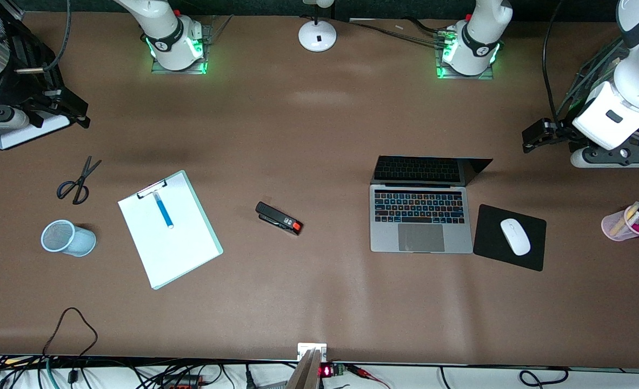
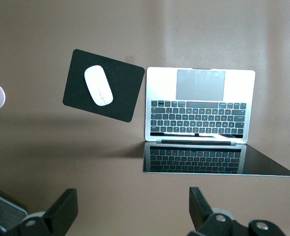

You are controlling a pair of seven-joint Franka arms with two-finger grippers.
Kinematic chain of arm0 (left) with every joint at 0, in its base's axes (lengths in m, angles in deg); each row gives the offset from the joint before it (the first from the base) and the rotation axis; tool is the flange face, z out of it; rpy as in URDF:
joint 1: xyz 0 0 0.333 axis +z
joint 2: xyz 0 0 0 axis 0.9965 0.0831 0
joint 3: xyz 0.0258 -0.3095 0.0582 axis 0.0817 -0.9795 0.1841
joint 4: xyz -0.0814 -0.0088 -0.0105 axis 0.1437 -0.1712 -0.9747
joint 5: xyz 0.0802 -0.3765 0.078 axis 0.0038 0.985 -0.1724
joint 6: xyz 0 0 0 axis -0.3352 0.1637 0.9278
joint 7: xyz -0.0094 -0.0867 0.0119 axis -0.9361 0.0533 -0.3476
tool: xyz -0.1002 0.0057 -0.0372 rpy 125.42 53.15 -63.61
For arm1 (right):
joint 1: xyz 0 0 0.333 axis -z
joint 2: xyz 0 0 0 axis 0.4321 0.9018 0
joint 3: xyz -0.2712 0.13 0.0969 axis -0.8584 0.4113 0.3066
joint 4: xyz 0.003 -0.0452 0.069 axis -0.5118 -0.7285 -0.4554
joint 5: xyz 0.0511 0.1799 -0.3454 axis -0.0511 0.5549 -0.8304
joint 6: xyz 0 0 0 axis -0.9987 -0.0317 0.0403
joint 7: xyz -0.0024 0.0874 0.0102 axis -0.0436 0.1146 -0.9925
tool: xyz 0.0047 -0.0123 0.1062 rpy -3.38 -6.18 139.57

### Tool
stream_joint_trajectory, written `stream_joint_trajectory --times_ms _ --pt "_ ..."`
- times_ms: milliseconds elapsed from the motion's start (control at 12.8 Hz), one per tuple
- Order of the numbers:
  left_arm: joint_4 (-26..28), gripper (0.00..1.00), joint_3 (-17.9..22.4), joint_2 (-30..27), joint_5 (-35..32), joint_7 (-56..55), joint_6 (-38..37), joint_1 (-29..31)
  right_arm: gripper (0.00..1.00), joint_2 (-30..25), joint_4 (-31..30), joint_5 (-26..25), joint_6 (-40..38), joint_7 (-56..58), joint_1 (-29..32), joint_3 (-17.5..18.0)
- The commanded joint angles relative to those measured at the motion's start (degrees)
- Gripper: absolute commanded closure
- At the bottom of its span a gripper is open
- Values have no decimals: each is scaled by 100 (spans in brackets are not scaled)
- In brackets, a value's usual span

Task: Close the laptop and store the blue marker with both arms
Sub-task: 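Reach the right gripper toward the blue marker on the clipboard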

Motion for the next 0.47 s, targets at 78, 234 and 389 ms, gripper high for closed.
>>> stream_joint_trajectory --times_ms 78,234,389 --pt "-85 0 -37 -20 -71 121 -40 34 0 24 13 31 66 128 -3 -8" --pt "-85 0 -37 -29 -71 113 -40 34 0 348 57 40 188 329 -3 -8" --pt "-85 0 -28 -29 -71 112 -49 34 0 839 -13 40 722 453 -55 18"
